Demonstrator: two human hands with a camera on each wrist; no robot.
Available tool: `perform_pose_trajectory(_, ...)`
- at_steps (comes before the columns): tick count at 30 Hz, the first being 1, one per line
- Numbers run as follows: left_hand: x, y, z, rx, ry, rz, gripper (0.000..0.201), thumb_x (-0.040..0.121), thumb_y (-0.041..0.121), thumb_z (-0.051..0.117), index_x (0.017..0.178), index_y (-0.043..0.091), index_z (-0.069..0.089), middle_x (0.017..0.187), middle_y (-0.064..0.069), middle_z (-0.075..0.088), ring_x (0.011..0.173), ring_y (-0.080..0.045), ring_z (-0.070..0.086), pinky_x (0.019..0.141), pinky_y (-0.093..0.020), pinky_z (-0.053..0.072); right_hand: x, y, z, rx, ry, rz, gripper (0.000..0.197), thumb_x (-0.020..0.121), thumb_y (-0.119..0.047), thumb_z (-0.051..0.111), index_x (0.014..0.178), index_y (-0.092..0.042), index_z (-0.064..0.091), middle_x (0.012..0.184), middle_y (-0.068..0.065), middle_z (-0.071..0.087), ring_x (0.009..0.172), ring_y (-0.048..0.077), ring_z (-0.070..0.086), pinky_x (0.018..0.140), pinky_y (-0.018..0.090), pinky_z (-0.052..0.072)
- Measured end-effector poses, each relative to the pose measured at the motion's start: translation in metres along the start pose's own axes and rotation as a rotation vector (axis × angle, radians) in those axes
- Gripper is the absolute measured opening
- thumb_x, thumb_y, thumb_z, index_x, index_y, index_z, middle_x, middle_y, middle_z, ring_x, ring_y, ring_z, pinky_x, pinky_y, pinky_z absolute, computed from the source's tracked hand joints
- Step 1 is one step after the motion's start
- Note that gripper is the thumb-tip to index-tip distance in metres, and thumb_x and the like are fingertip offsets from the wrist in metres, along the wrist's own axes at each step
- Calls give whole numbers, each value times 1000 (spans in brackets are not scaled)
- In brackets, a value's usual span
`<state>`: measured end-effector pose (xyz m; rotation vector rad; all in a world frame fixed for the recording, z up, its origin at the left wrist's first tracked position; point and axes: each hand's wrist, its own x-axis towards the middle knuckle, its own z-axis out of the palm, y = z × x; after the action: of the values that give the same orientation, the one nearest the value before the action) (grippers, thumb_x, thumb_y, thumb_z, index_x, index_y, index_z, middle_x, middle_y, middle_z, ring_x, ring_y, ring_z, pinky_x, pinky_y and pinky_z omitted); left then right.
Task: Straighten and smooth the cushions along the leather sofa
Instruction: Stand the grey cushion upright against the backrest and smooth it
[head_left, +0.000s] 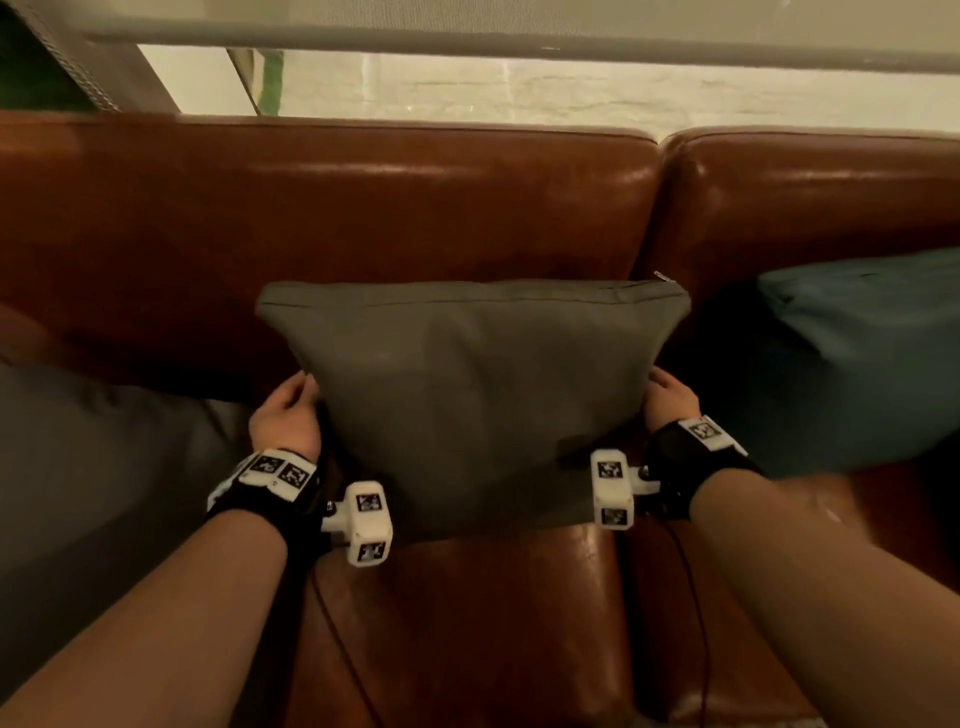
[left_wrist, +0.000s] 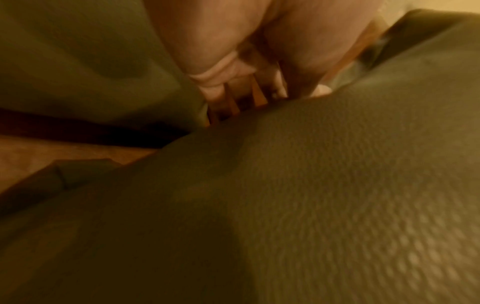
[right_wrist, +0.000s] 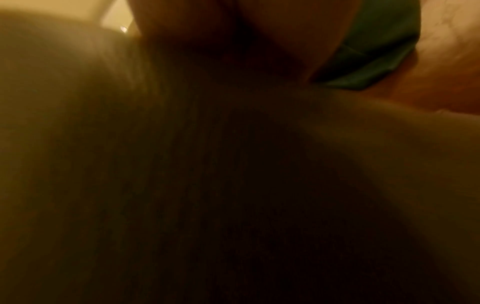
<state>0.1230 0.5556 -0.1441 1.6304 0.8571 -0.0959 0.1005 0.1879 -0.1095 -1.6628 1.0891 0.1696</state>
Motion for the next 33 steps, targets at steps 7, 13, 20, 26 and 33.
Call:
perform_pose_trajectory(7, 24, 18, -11, -7, 53, -41, 39, 90, 27, 67, 128, 18, 63, 107, -8, 68, 76, -17, 61, 74, -35, 51, 19, -19, -26, 117, 229, -65, 19, 100, -23, 48, 96, -16, 66, 88, -1, 63, 85, 14, 66, 70, 23, 49)
perform_pose_trajectory(13, 21, 13, -1, 18, 42, 5, 38, 94, 26, 62, 131, 17, 61, 111, -4, 64, 105, -17, 59, 97, -36, 48, 24, -17, -50, 225, 126, -147, 14, 97, -25, 58, 87, -18, 66, 91, 1, 69, 77, 7, 70, 76, 26, 57)
perform_pose_trajectory(20, 14, 13, 1, 40, 30, 13, 36, 92, 27, 65, 127, 19, 65, 111, 0, 67, 108, -15, 62, 101, -32, 48, -5, -6, 4, 237, -85, -40, 10, 81, -39, 75, 83, -47, 70, 119, 0, 70, 110, 23, 64, 100, 44, 50)
perform_pose_trajectory(26, 20, 25, -5, -73, 85, -64, 32, 93, 23, 65, 125, 19, 65, 106, -6, 67, 92, -22, 64, 88, -40, 53, -3, -22, -23, 213, 175, -50, 15, 86, -22, 72, 99, -28, 75, 95, -7, 68, 100, 14, 61, 93, 30, 46)
perform_pose_trajectory(33, 1, -11, -5, -182, 13, -106, 36, 99, 36, 47, 134, 35, 55, 127, 5, 62, 117, -17, 59, 103, -37, 45, -8, 10, -11, 186, 69, 49, 28, 97, -39, 52, 122, -38, 65, 135, -4, 58, 124, 23, 52, 107, 42, 38)
